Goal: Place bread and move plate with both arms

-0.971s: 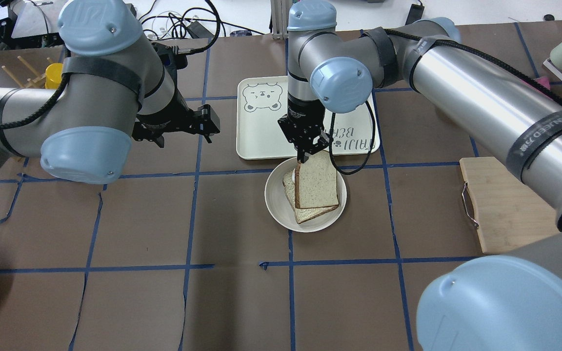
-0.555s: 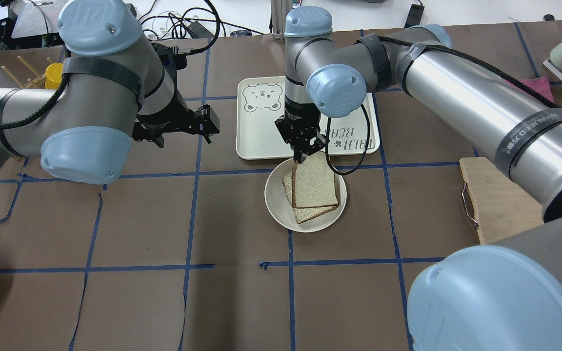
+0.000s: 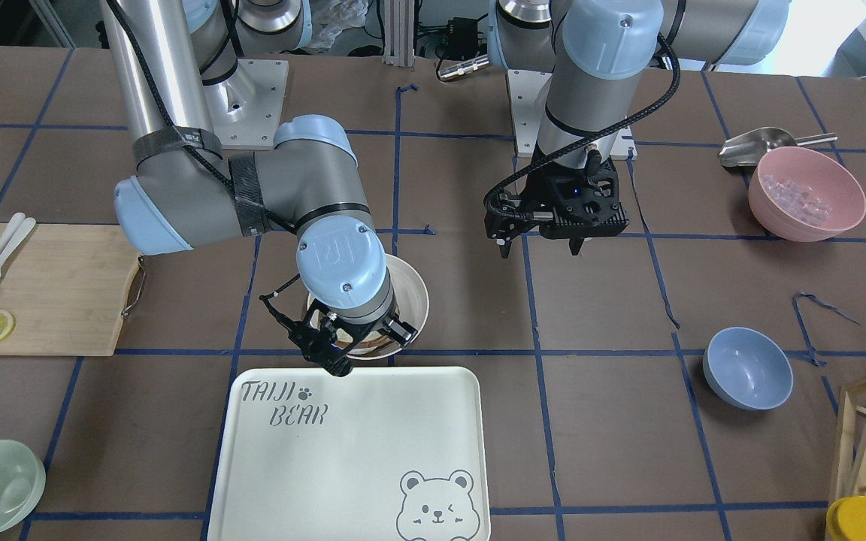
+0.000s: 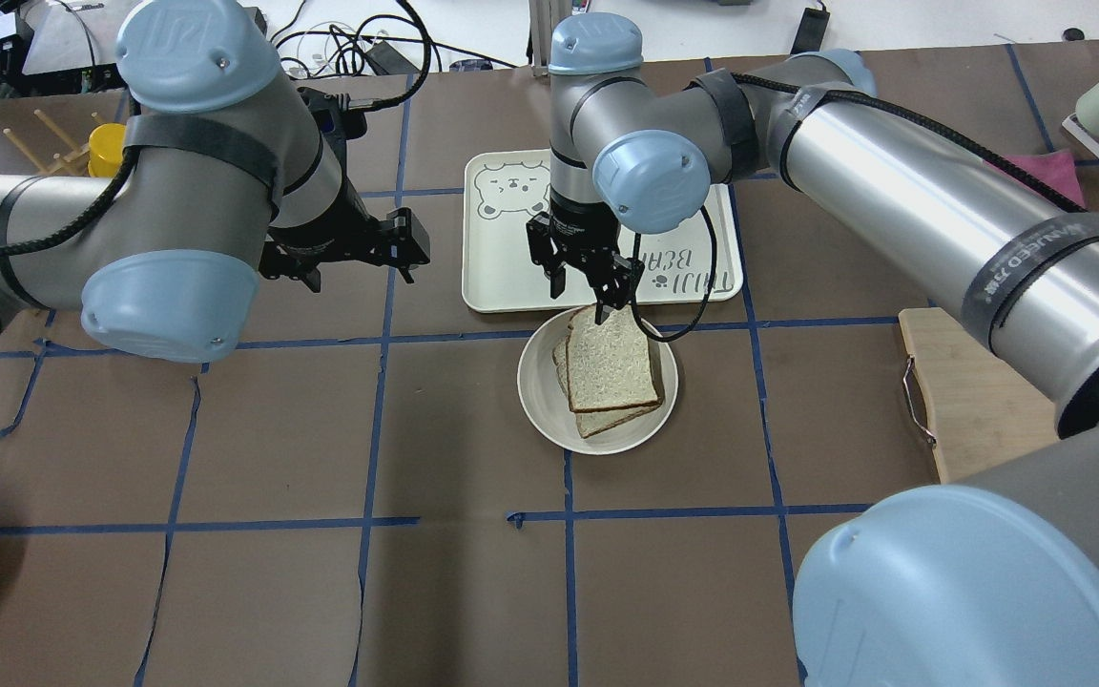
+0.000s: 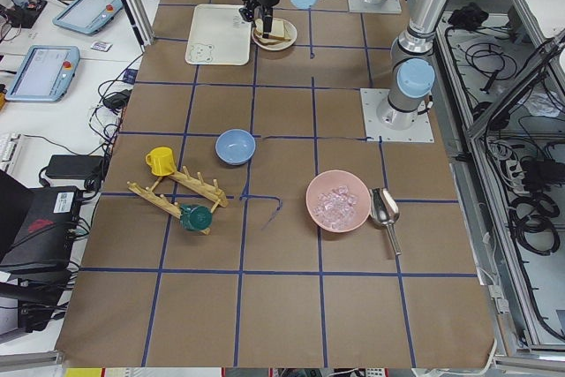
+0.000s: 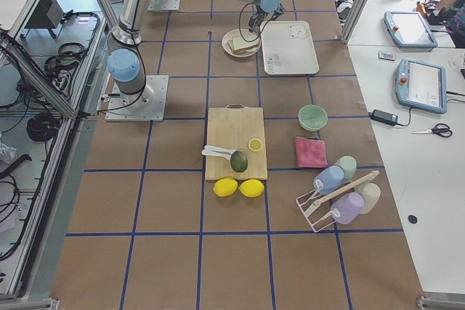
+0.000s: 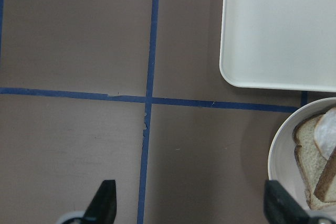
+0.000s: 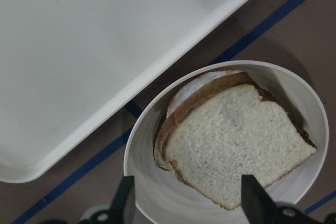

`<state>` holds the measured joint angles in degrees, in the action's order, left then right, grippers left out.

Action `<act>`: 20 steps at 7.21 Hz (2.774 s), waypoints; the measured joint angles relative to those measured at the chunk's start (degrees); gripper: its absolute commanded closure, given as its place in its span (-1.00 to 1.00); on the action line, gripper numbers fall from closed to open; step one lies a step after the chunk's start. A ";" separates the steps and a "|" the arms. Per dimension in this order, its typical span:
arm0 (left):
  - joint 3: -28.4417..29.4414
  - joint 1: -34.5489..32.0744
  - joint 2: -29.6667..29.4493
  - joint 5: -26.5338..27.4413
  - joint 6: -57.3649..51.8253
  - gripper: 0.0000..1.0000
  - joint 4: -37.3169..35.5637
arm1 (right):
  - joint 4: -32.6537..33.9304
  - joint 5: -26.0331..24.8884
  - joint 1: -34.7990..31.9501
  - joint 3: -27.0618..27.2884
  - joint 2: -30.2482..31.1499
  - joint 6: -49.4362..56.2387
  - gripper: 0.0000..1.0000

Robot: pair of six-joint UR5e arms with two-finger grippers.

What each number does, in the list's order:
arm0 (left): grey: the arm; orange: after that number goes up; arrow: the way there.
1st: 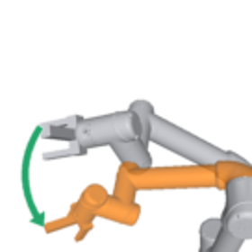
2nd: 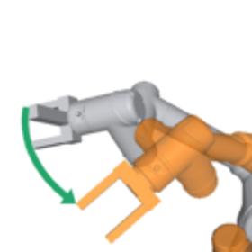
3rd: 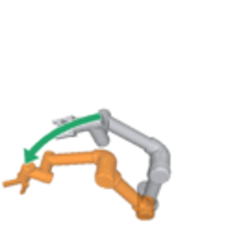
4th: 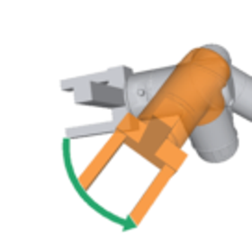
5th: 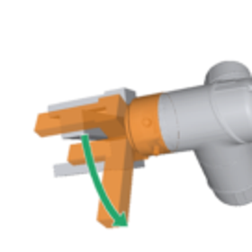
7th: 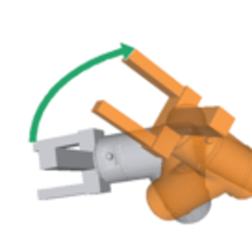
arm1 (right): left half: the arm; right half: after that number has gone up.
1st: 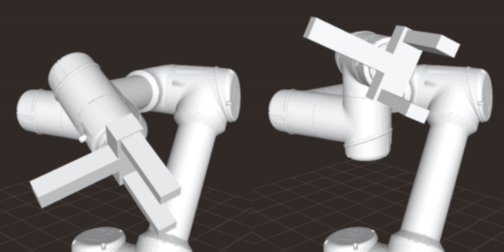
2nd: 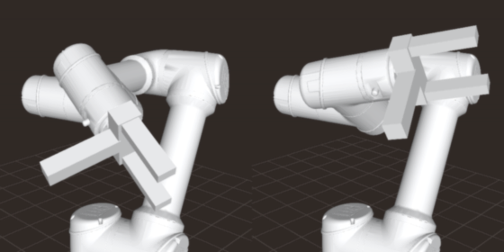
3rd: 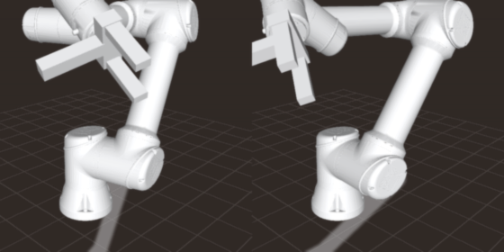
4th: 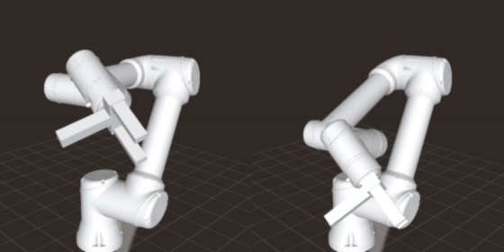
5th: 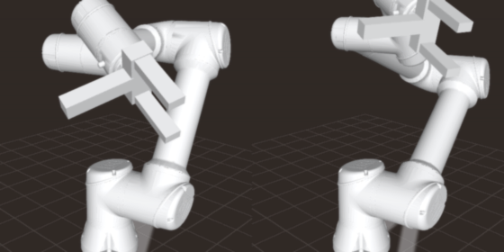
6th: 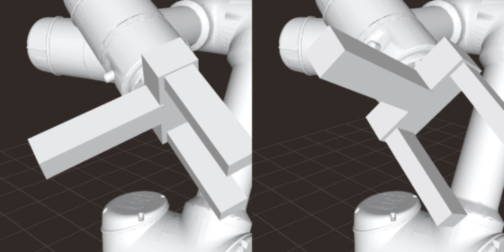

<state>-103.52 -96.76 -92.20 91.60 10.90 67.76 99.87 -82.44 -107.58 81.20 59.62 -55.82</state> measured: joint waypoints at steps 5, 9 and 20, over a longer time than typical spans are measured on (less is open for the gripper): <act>-4.34 -0.98 -1.73 -1.89 2.91 -1.00 -1.26 | -1.68 -1.39 10.63 0.76 12.32 27.53 -1.00; -10.20 -5.91 -8.48 -11.25 22.32 -0.96 -12.22 | -9.88 -8.12 13.41 1.10 20.17 52.01 -1.00; -10.90 -12.27 -18.16 -10.76 31.58 -0.08 -24.26 | -14.47 -9.37 17.05 1.39 25.74 56.43 -1.00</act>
<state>-114.41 -109.03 -110.36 80.84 42.48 43.50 85.40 -91.81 -90.53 82.59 85.35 0.60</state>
